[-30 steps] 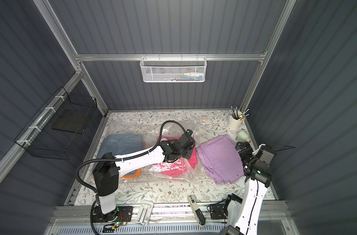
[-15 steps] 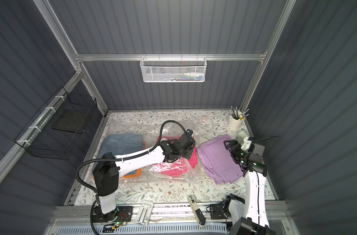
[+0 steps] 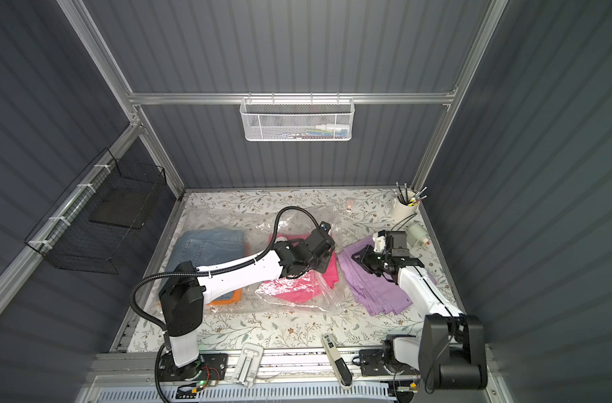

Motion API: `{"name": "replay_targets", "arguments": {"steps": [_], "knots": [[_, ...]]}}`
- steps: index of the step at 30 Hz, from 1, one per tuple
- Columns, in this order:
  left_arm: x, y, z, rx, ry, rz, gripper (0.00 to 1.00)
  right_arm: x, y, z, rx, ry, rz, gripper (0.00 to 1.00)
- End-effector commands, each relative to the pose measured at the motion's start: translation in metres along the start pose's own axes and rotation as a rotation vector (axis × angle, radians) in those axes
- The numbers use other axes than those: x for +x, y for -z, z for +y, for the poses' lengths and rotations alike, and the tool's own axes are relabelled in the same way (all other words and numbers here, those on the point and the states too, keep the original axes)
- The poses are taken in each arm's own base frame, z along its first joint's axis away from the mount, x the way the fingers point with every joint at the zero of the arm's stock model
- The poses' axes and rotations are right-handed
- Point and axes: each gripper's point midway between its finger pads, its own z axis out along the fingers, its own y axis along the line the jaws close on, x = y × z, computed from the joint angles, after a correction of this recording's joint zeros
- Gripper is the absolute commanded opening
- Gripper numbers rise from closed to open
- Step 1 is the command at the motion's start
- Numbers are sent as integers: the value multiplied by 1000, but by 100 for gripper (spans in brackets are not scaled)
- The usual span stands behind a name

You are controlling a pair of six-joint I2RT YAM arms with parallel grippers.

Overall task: Take the trousers out of the vacuum bag
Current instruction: Place the trousers at the center of the board.

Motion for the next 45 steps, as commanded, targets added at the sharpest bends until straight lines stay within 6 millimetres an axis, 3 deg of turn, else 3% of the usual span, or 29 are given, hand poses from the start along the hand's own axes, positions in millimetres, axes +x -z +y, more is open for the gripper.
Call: {"name": "replay_targets", "arguments": {"steps": [1, 6, 18, 30, 45], "knots": [[-8, 11, 3, -12, -12, -18, 0, 4, -16, -5, 24, 36, 19, 21], [-7, 10, 3, -14, -13, -14, 0, 11, -38, -13, 54, 28, 66, 21], [-7, 9, 5, -25, -16, -13, 0, 6, -67, -53, 206, -24, 97, 21], [-8, 19, 13, -50, -16, -24, 0, -35, -76, -48, 272, -26, 27, 22], [-10, 36, 26, -86, -12, -49, 0, -69, -88, -41, 308, -19, 4, 25]]}}
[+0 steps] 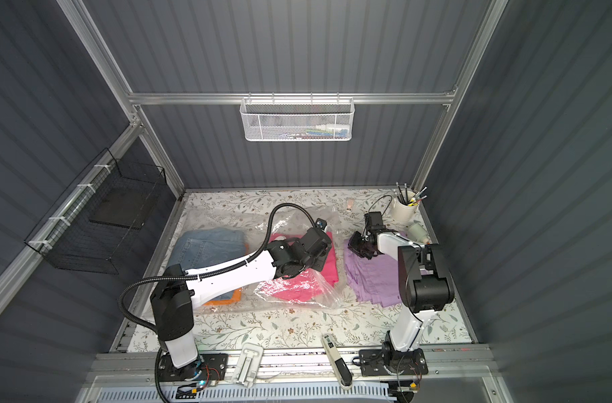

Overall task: Take the trousers out of the vacuum bag
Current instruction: Place the trousers at the center of the board.

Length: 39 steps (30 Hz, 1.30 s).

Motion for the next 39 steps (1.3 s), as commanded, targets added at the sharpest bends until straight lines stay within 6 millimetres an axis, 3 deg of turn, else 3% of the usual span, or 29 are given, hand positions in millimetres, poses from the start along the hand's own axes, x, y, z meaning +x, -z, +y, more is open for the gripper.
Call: {"name": "replay_targets", "arguments": {"steps": [1, 7, 14, 17, 21, 25, 30, 39], "knots": [[1, 13, 13, -38, -20, -5, 0, -3, -3, -6, 35, -8, 1, 25], [1, 18, 18, -55, -29, -11, 0, -8, 4, 11, -49, -5, -34, 30], [-5, 24, 18, -50, -31, -25, 0, -13, 52, 28, -152, 11, -167, 34], [-11, 28, 17, -44, -32, -43, 0, -5, 66, 31, -200, 11, -153, 36], [-15, 34, 22, -54, -36, -59, 0, 5, 76, 23, -204, 7, -151, 42], [-20, 42, 26, -58, -35, -75, 0, 13, 79, 1, -154, -10, -150, 47], [-24, 53, 32, -68, -35, -96, 0, 23, 70, -24, -118, -66, -120, 48], [-29, 74, 44, -90, -27, -131, 0, 32, 59, -43, -77, -116, -98, 49]]}}
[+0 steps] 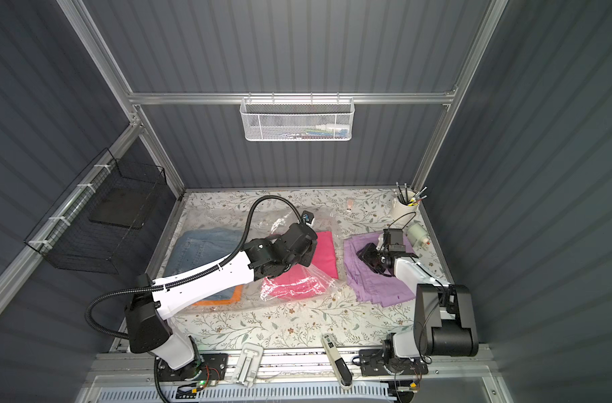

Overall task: Take the trousers out of the vacuum bag
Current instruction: Place the trousers at the center of the board.

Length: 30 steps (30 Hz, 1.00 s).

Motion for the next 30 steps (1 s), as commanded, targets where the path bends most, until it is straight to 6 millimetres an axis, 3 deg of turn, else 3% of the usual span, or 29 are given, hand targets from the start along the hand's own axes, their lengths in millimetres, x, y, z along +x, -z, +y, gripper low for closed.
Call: {"name": "replay_targets", "arguments": {"steps": [1, 8, 20, 25, 30], "knots": [[-9, 17, 15, -30, -9, -35, 0, 1, -2, -10, 27, -24, 2, 49], [-11, 27, 25, -54, -20, -51, 0, 14, -19, -16, 19, -67, 67, 49], [-15, 34, 28, -53, -17, -68, 0, 25, -40, 0, 10, -57, 120, 50], [-12, 31, 26, -50, -28, -58, 0, 23, -42, 9, -18, -51, 116, 50], [-7, 25, 18, -18, -43, -39, 0, 12, -24, 35, -114, -3, 68, 50]]}}
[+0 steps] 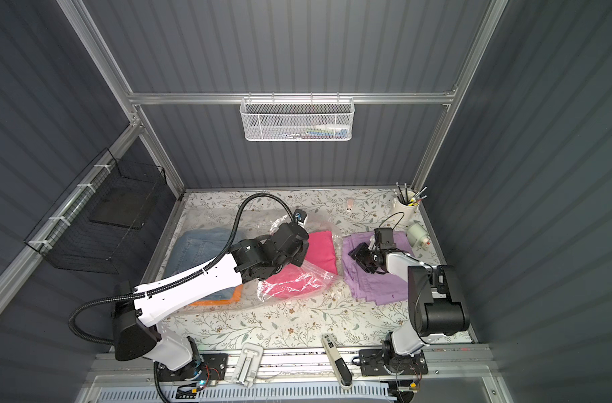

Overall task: Take the trousers out of the vacuum bag
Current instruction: Place the trousers at the center of the board, then take out the trousers from the vacuum bag.

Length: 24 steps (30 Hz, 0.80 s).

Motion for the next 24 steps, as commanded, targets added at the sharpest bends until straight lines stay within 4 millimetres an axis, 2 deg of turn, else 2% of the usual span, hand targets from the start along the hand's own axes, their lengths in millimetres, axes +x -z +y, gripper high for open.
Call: {"name": "replay_targets", "arguments": {"steps": [1, 5, 10, 16, 17, 19, 24], "knots": [[-1, 0, 0, 20, -22, -6, 0, -1, 13, 26, -92, 48, -15, 50], [4, -6, -10, 59, -38, 10, 0, 1, 27, 59, -231, 133, -5, 54], [9, -12, -20, 102, -51, 25, 0, 12, 24, 74, -279, 232, 56, 58], [12, -13, -32, 165, -59, 31, 0, 27, 1, 72, -227, 270, 131, 70], [19, -15, -32, 170, -66, 47, 0, 30, -3, 71, -212, 278, 142, 71], [29, -19, -33, 173, -75, 70, 0, 34, -9, 69, -180, 297, 157, 72], [32, -20, -36, 182, -75, 79, 0, 37, -20, 68, -138, 313, 168, 72]]}}
